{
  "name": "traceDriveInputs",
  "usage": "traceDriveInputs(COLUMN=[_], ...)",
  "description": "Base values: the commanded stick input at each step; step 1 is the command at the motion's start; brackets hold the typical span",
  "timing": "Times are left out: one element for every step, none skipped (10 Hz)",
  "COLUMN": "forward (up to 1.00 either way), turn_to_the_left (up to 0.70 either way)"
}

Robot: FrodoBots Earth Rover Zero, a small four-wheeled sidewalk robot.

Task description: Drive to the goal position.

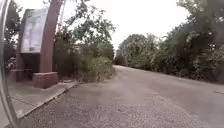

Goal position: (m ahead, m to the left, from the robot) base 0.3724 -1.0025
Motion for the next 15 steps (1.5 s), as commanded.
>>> traceDriveInputs(forward=[0.04, 0.04, 0.04, 0.04, 0.04, 0.04, 0.04, 0.04, 0.04, 0.04, 0.04, 0.04, 0.04, 0.04, 0.04], turn_to_the_left=[0.0, 0.0, 0.0, 0.0, 0.0, 0.0, 0.0, 0.0, 0.0, 0.0, 0.0, 0.0, 0.0, 0.0, 0.0])
